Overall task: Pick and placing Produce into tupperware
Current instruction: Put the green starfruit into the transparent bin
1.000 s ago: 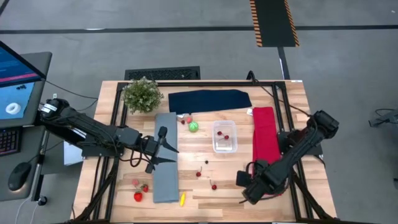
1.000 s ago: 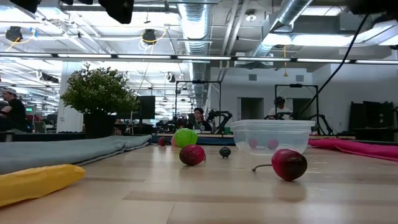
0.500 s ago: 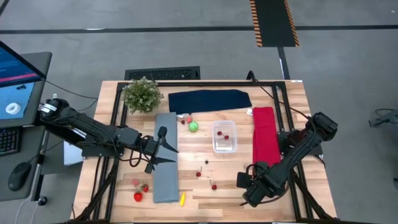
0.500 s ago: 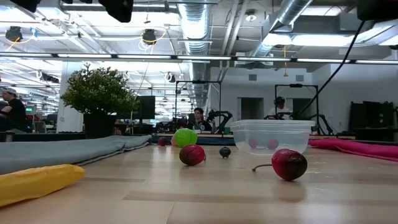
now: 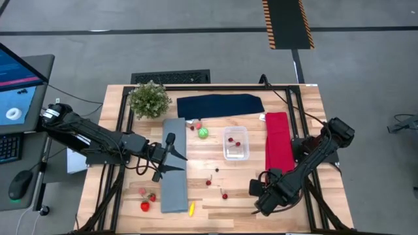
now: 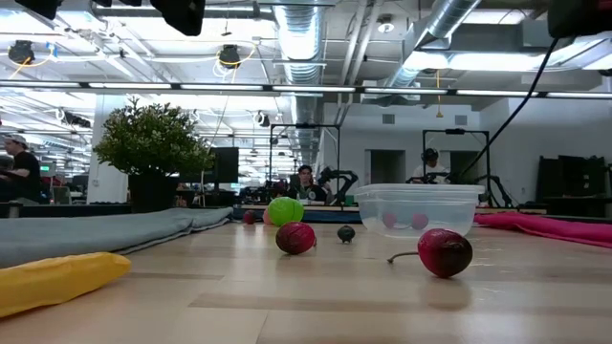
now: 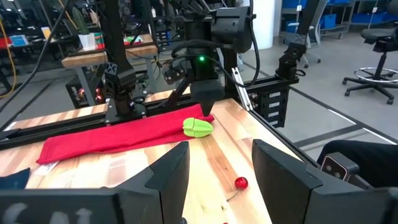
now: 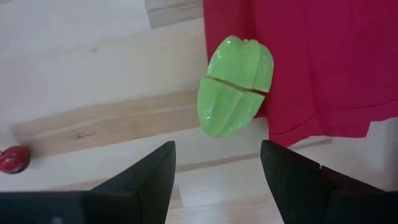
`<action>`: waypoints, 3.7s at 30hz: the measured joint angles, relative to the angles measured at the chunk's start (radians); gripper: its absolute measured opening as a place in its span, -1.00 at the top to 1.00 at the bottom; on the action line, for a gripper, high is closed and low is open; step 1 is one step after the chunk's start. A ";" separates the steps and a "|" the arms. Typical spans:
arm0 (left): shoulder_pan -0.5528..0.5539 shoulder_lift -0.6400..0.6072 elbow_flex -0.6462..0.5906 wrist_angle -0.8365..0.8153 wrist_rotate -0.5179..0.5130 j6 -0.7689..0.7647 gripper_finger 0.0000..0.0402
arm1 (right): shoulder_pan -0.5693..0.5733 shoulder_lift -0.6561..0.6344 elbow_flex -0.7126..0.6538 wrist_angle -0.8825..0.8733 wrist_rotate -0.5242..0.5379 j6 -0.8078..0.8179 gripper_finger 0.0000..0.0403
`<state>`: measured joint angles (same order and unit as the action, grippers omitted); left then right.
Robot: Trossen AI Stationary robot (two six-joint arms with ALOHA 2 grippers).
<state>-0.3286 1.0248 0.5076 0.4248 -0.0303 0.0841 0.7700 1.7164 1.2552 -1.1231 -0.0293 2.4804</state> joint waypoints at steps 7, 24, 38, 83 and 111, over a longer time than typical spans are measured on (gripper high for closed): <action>0.000 0.000 0.000 0.000 0.000 0.000 0.17 | 0.000 0.000 0.000 0.004 0.001 -0.002 -0.37; 0.000 0.000 0.000 -0.009 0.001 0.000 0.17 | 0.001 0.006 0.000 0.005 0.016 -0.020 -0.68; 0.000 0.000 0.000 -0.009 0.002 0.000 0.17 | -0.049 0.006 -0.100 0.059 -0.006 0.000 -0.66; 0.000 0.000 0.000 -0.016 0.002 0.005 0.17 | -0.063 0.005 -0.253 0.280 -0.060 0.003 -0.10; 0.000 0.000 0.000 -0.015 0.002 0.010 0.17 | -0.119 0.000 -0.174 0.192 -0.048 -0.129 -0.09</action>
<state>-0.3283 1.0252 0.5076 0.4099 -0.0288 0.0940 0.6514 1.7161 1.0811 -0.9309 -0.0773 2.3514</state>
